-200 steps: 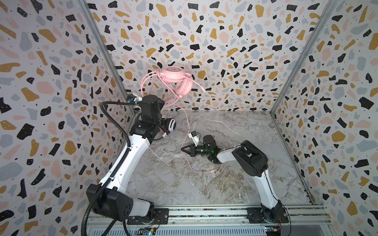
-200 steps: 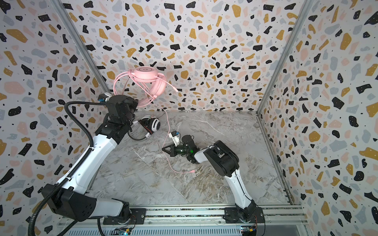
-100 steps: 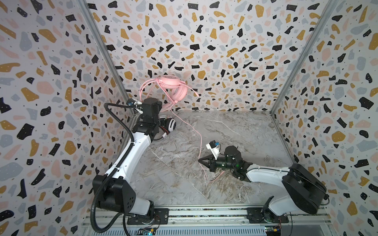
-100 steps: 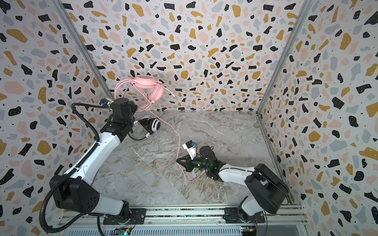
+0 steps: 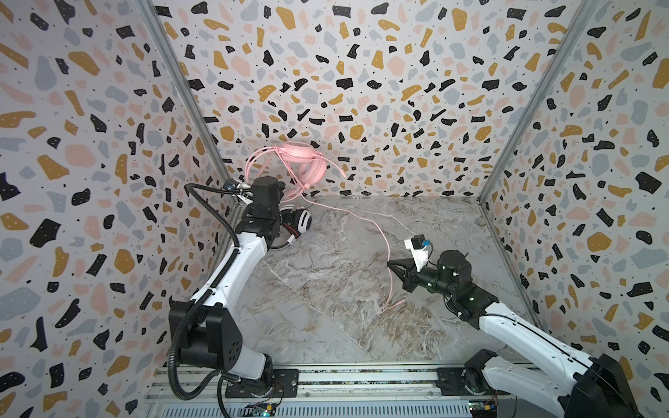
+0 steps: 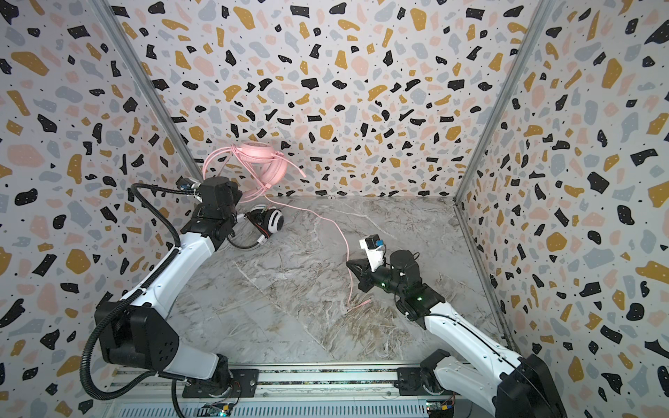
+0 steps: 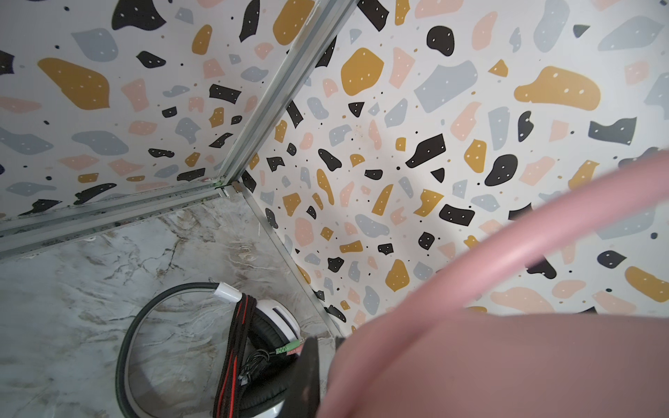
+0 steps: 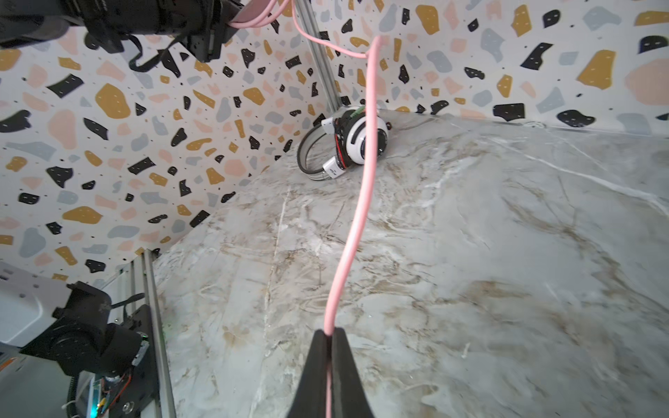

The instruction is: Wrap the headphones

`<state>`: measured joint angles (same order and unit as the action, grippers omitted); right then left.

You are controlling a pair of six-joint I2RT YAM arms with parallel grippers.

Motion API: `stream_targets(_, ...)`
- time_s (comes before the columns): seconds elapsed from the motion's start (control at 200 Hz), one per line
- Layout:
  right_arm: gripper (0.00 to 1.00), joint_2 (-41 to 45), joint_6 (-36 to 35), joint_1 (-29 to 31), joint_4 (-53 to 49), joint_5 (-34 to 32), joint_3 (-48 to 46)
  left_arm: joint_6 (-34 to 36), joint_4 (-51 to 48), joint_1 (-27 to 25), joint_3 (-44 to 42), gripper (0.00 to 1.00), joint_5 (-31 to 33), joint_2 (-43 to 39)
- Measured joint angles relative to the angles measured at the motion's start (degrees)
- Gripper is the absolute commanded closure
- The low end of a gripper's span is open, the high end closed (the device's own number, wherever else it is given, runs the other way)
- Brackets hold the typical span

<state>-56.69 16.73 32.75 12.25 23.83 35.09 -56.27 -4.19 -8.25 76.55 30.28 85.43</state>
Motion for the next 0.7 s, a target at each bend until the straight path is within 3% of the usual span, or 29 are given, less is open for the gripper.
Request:
stream_targets(0.3, 1.00, 8.07, -2.27, -1.70, -8.11, -1.27, 7.61, 2.08, 0.39, 0.44, -3.23, 1.00, 0.33, 0.44)
stream_targets(0.701, 1.00, 8.37, -4.50, -1.79, -11.34, -5.16, 17.59, 8.48, -0.11, 0.44, -8.50, 1.00, 0.76, 2.84)
